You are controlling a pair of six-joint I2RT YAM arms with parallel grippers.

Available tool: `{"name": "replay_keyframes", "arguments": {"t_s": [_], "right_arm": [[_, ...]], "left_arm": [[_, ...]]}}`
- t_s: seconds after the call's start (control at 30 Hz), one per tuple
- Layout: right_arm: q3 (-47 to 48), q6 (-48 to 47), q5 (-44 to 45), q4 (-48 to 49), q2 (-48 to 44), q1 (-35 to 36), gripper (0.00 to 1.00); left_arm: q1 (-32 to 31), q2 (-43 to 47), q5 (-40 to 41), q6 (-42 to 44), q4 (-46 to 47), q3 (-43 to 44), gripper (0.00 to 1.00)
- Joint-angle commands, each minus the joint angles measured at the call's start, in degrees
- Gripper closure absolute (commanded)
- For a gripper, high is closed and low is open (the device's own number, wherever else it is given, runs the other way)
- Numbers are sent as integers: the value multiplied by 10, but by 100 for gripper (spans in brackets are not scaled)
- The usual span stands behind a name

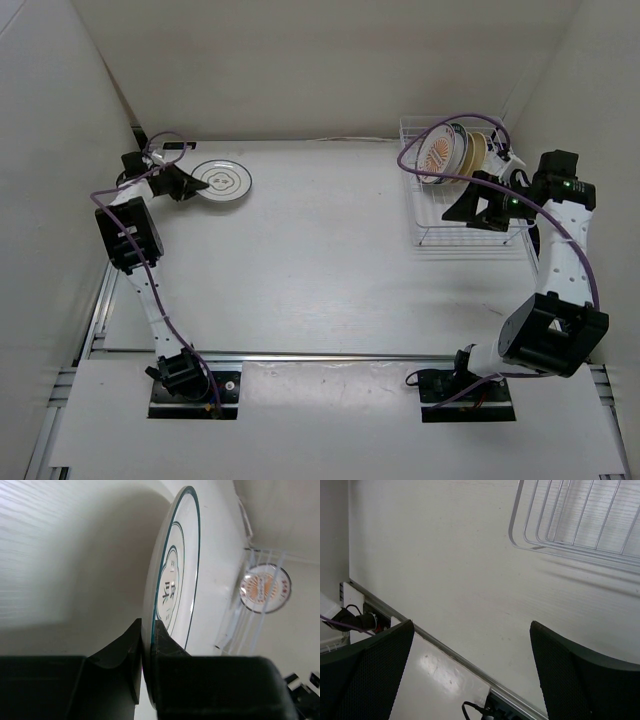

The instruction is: Unload the plates from the dish rack

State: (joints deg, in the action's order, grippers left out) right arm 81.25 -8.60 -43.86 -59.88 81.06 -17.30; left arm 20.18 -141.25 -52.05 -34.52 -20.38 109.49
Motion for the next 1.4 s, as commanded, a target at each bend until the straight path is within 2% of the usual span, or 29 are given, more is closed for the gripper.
{"name": "replay_keyframes", "arguments": {"t_s": [0.0, 0.23, 0.33, 0.43, 0.5, 0.63, 0.7, 0.73, 0.77, 0.8, 0.93, 1.03, 1.23, 1.33, 1.37], "right_arm": [[-6, -9, -13, 12, -10, -4, 0], [-6, 2, -18, 19, -15, -4, 0], [-6, 7, -24, 19, -15, -4, 0], [-11, 7, -24, 24, -15, -4, 0], [-16, 7, -29, 29, -15, -4, 0], [-2, 13, -29, 29, -9, -4, 0], [16, 18, -15, 42, -3, -4, 0], [22, 37, -3, 50, 5, -4, 0], [28, 45, 13, 61, 5, -4, 0], [40, 51, 30, 79, 12, -4, 0], [81, 62, 168, 100, 45, 10, 0], [106, 67, 256, 118, 69, 24, 0], [155, 68, 421, 164, 123, 93, 0], [184, 53, 508, 183, 156, 130, 3], [210, 53, 508, 190, 175, 135, 3]], "left_arm": [[2, 33, 55, 25, -5, 7, 90], [2, 33, 110, 47, -47, 2, 88], [2, 39, 126, 53, -53, 2, 74], [2, 50, 136, 58, -64, -3, 43], [2, 55, 154, 63, -70, -9, 36], [2, 67, 187, 84, -84, -20, 33], [2, 80, 205, 84, -91, -34, 27], [2, 85, 230, 90, -98, -34, 23], [2, 91, 245, 90, -105, -42, 9], [2, 96, 261, 96, -105, -47, 1], [2, 120, 341, 118, -127, -60, 1], [2, 153, 347, 139, -132, -75, 1], [-3, 247, 261, 190, -142, -96, 1], [-29, 318, 204, 227, -153, -116, 1], [-29, 357, 181, 233, -158, -128, 1]]}}
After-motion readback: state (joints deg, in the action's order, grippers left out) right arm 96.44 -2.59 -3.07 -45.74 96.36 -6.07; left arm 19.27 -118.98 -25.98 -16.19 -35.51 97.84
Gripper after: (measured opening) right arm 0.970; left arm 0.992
